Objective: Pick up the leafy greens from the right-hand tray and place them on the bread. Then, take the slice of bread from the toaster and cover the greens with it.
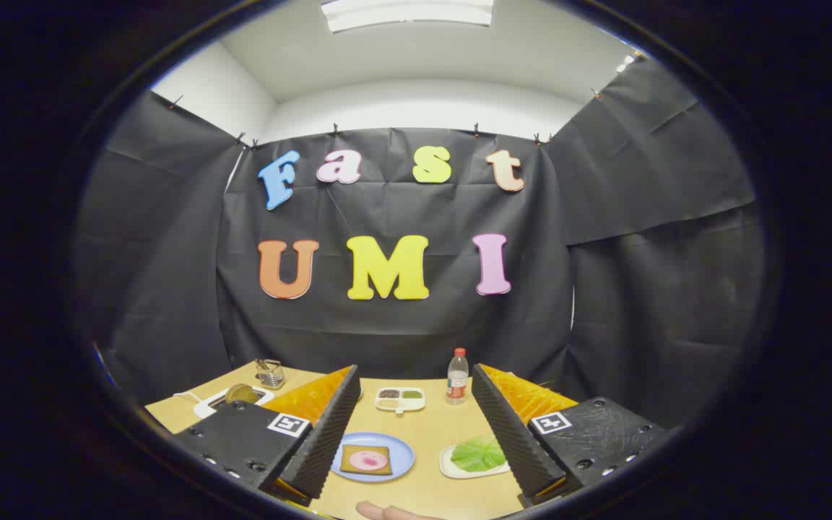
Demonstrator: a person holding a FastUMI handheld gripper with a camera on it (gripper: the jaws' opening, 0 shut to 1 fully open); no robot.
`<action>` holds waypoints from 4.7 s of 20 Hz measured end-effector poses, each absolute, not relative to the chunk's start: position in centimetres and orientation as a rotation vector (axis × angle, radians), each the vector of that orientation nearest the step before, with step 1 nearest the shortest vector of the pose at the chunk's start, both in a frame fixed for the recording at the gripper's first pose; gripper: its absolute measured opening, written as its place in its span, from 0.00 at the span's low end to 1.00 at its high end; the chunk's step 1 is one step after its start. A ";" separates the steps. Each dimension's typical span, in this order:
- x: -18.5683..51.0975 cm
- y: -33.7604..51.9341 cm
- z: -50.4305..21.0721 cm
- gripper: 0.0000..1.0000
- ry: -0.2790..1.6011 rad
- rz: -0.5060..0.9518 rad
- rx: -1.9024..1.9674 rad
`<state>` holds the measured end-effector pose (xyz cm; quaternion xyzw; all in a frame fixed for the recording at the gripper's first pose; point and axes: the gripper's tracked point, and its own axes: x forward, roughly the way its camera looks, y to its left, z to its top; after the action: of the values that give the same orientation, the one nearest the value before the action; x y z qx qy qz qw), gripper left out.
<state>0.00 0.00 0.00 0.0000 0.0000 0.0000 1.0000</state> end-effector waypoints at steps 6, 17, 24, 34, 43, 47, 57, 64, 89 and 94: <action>-0.6 1.2 -0.8 0.95 0.012 -0.031 -0.002; -1.7 2.2 -1.3 0.95 -0.040 -0.066 -0.062; 1.0 -0.2 -4.1 0.95 -0.011 -0.076 -0.067; 10.5 -9.8 -10.8 0.95 0.081 -0.120 -0.115; 20.8 -19.1 -21.0 0.95 0.304 -0.101 -0.074; 23.1 -21.1 -25.9 0.96 0.419 -0.077 -0.053; 23.8 -20.7 -33.4 0.96 0.611 -0.026 -0.056; 23.5 -20.3 -35.5 0.89 0.676 -0.015 -0.065; 19.8 -14.8 -25.5 0.00 0.499 -0.078 -0.067; 18.5 -12.2 -22.0 0.00 0.453 -0.055 -0.069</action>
<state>18.49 -12.19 -22.00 -0.0343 0.2243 -0.0272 0.9735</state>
